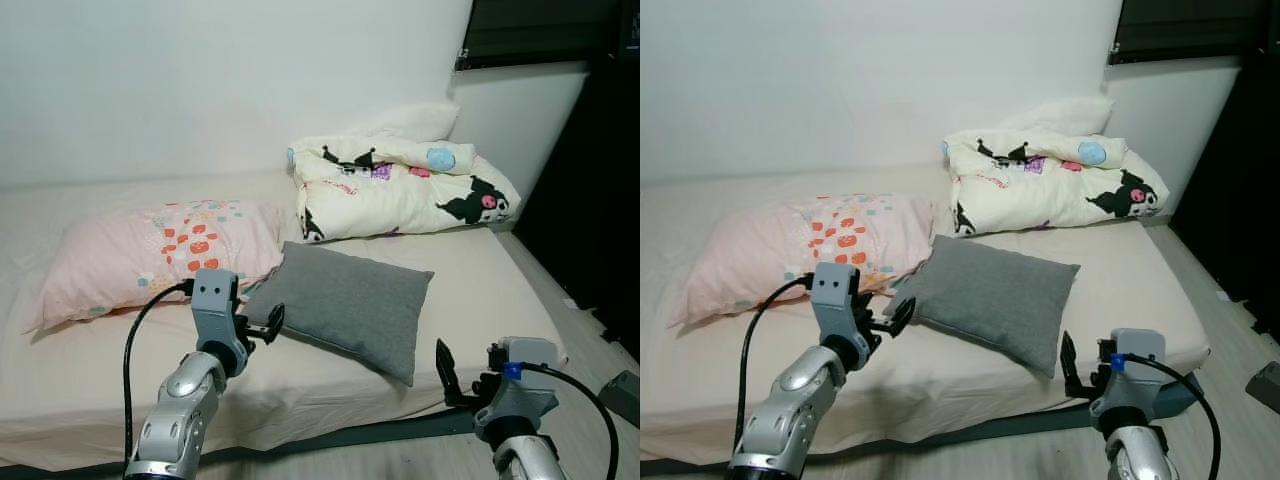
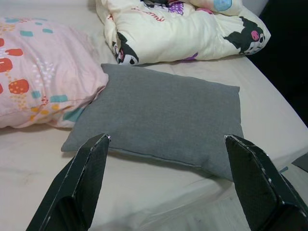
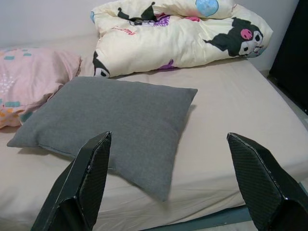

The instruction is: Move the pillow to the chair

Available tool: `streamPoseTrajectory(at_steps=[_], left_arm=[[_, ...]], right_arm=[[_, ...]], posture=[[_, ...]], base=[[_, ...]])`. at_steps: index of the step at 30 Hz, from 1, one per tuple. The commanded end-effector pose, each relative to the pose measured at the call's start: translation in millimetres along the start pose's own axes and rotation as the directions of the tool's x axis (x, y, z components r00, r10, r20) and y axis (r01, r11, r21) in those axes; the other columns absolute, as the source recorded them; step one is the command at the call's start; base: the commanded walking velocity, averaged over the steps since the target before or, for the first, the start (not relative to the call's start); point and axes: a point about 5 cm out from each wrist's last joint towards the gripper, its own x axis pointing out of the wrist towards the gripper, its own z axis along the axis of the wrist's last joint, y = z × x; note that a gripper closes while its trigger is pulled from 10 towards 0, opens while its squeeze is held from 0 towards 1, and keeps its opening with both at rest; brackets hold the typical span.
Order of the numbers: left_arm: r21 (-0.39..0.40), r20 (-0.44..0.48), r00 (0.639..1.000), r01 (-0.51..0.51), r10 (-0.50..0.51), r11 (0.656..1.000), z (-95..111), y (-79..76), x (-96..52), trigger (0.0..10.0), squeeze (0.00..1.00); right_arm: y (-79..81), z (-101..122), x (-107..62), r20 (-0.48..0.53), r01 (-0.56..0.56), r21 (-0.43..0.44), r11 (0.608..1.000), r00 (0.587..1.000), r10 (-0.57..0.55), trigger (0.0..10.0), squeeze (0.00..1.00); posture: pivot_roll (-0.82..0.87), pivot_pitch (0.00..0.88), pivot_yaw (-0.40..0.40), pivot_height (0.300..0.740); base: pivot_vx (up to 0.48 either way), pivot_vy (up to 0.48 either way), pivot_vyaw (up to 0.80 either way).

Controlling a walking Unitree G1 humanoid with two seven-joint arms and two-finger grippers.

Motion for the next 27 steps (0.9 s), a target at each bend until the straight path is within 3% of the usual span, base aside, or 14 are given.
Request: streamPoseTrajectory(at_steps=[1,27], left_arm=[[0.001,-0.013,1.000,-0.010,0.010,1.000,-1.2,4.4,-1.0,10.0,0.00],[-0.006,-0.011,1.000,-0.014,0.014,1.000,-1.3,3.3,-4.4,10.0,0.00]], right_arm=[[1.7,-0.5,-1.6,-0.008,0.002,0.009,1.000,1.000,-0.002,10.0,0.00],[0.7,-0.3,-5.9,-0.009,0.002,0.012,1.000,1.000,-0.002,10.0,0.00]], posture=[[-0.07,0.063,0.043,0.740],[-0.06,0.052,0.027,0.740]], base=[[0.000,0.000,0.00],[0.000,0.000,0.00]])
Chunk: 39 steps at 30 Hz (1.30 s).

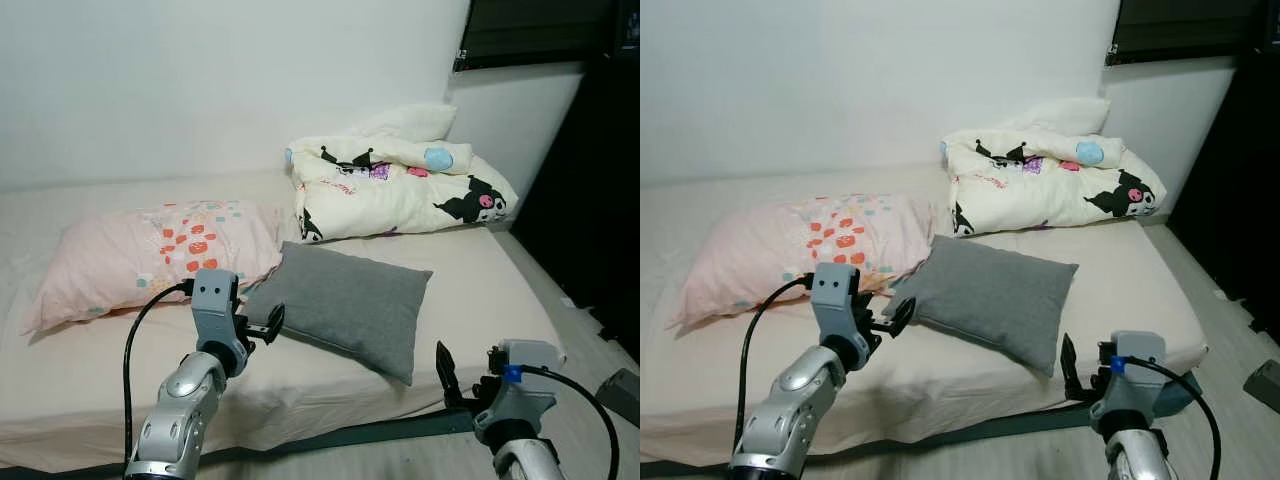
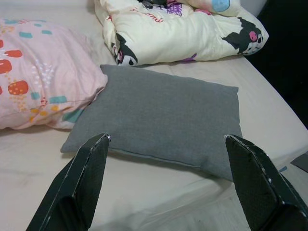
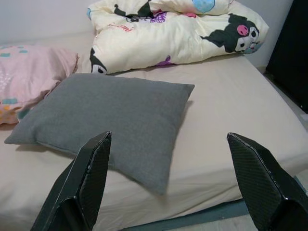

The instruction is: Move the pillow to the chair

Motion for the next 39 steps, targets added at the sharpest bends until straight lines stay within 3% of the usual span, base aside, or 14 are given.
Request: streamPoseTrajectory(at_steps=[1,39], left_arm=[[-0.005,-0.016,1.000,-0.012,0.012,1.000,-2.0,3.5,-2.8,10.0,0.00],[0.025,-0.039,0.999,-0.007,0.008,1.000,-6.3,8.3,-3.1,10.0,0.00]], right_arm=[[1.6,1.7,-1.2,0.000,-0.006,0.013,1.000,1.000,0.006,10.0,0.00],[8.2,-5.9,0.7,-0.008,-0.008,0.038,0.999,1.000,0.008,10.0,0.00]], posture=[[-0.05,0.051,0.029,0.740],[-0.01,0.000,0.031,0.740]], base=[[0.000,0.000,0.00],[0.000,0.000,0.00]])
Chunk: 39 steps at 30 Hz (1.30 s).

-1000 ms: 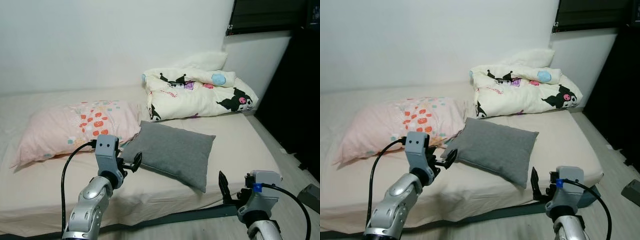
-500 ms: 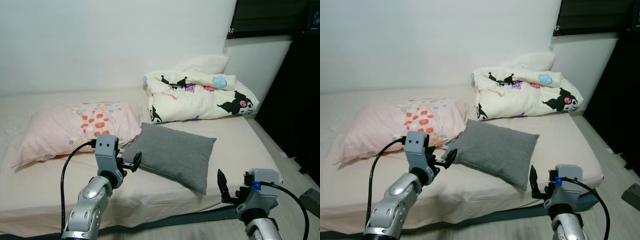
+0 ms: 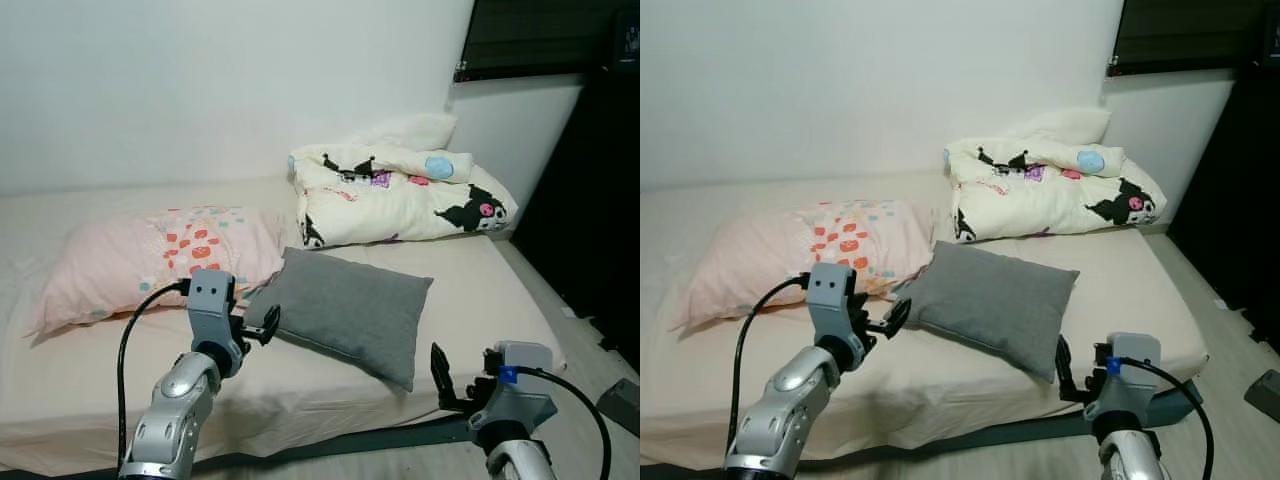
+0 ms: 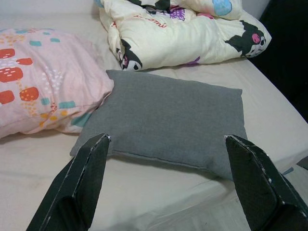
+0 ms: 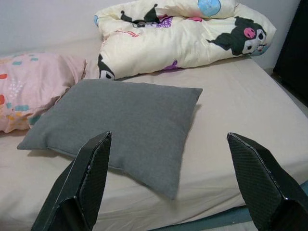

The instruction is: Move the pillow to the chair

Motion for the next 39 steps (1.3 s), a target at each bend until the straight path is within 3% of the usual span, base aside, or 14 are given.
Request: streamPoseTrajectory(at_steps=[1,39], left_arm=[[0.000,-0.030,1.000,-0.007,0.007,1.000,-6.8,3.2,-2.0,10.0,0.00],[-0.023,-0.012,1.000,-0.012,0.012,1.000,-1.3,1.6,-0.6,10.0,0.00]], right_arm=[[2.3,-1.0,-0.8,0.004,-0.004,0.003,1.000,1.000,0.004,10.0,0.00],[-0.1,6.4,-0.2,0.012,-0.004,-0.009,1.000,1.000,0.004,10.0,0.00]], posture=[[-0.01,0.000,0.031,0.740],[-0.06,0.031,0.038,0.740]], base=[[0.000,0.000,0.00],[0.000,0.000,0.00]])
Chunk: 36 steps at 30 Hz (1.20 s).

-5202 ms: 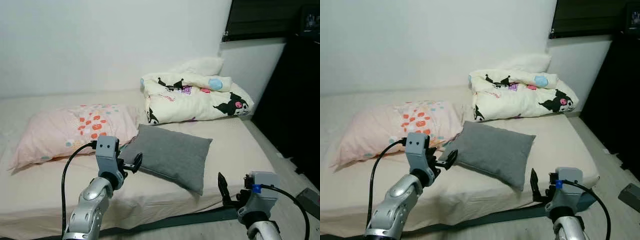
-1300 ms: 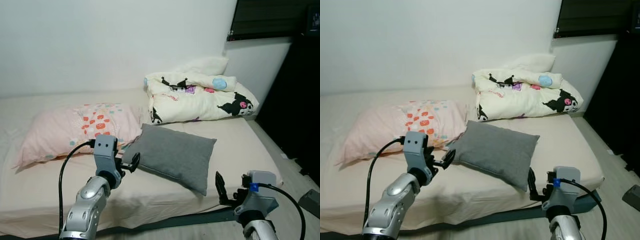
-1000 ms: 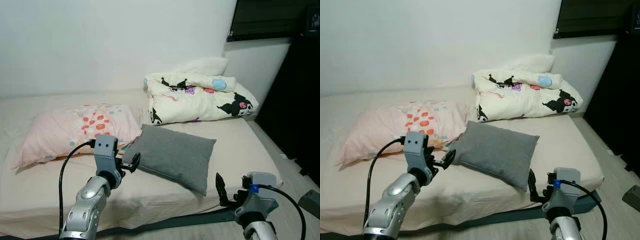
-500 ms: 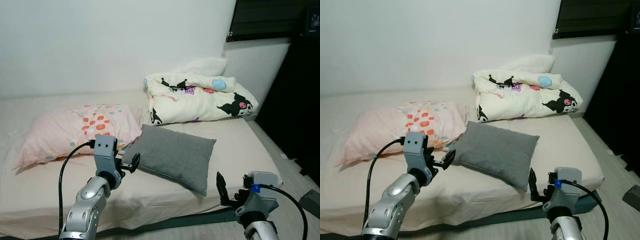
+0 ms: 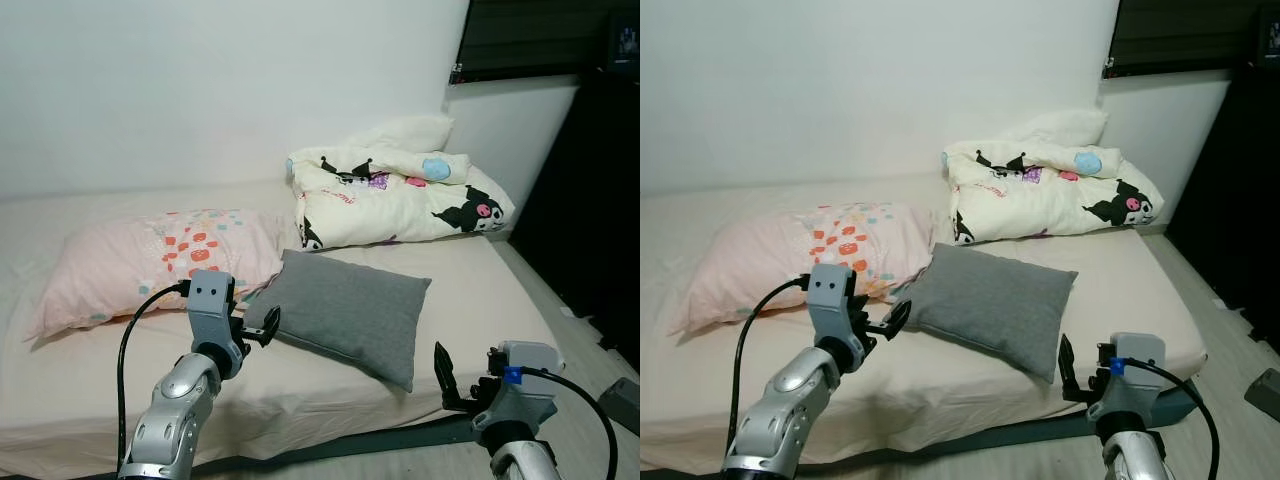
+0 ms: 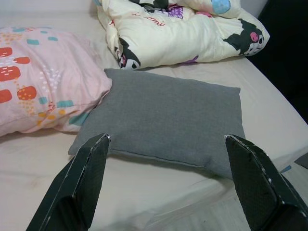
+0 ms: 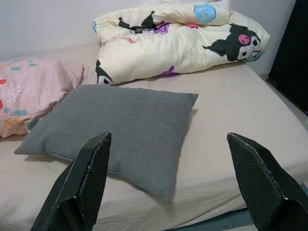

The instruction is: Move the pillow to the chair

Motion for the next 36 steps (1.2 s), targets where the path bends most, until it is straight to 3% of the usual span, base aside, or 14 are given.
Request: streamPoseTrajectory(at_steps=[1,36], left_arm=[[-0.013,-0.001,1.000,-0.007,0.007,1.000,-0.2,1.8,-0.1,10.0,0.00],[-0.021,0.004,1.000,-0.004,0.004,1.000,3.7,0.1,0.3,10.0,0.00]], right_arm=[[1.9,0.9,0.4,-0.006,-0.004,0.004,1.000,1.000,0.004,10.0,0.00],[1.0,5.0,-0.9,-0.006,-0.006,0.002,1.000,1.000,0.006,10.0,0.00]], posture=[[-0.06,0.033,0.039,0.740],[-0.07,0.064,0.040,0.740]], base=[[0.000,0.000,0.00],[0.000,0.000,0.00]])
